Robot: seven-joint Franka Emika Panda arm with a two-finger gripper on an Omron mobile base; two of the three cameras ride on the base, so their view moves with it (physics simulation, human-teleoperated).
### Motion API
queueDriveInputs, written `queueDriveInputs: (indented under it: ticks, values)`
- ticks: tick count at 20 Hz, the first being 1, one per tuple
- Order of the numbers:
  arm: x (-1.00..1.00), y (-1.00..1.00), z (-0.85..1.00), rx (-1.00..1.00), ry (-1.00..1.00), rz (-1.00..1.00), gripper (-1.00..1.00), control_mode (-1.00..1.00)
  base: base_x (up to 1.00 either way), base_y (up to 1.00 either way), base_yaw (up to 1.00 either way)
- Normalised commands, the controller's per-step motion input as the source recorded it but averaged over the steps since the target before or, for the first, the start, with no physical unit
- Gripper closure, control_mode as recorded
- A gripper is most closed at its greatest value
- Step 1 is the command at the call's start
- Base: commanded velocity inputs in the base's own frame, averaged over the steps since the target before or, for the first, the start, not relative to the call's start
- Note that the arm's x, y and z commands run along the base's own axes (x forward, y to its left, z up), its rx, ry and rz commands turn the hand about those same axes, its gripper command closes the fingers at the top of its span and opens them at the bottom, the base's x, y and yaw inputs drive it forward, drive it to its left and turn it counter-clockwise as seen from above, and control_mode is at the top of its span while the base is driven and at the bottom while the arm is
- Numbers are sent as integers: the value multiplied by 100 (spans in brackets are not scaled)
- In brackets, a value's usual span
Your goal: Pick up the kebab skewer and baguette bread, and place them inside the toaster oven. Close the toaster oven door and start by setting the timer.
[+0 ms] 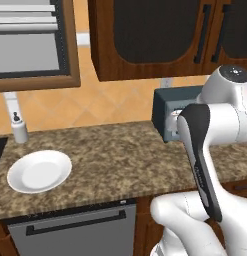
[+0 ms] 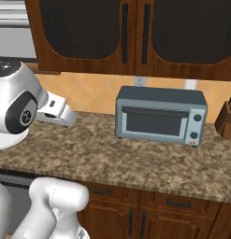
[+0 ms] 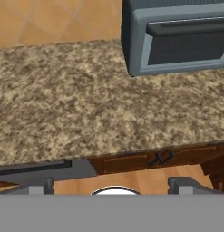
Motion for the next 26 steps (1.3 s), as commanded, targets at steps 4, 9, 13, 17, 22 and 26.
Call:
queueDriveInputs:
  ticks: [4,9,13,17,22,26]
  values:
    - [0,0,0,0,0,0,-100,100,57,-59,0]
    - [0,0,0,0,0,0,-100,100,43,-50,-9]
    - [0,0,0,0,0,0,-100,100,25,-31,-22]
    - [0,0,0,0,0,0,-100,100,49,-33,-14]
    - [0,0,0,0,0,0,-100,100,34,-47,-3]
    - [9,-48,-4,1,0,0,-100,-100,4,-9,0]
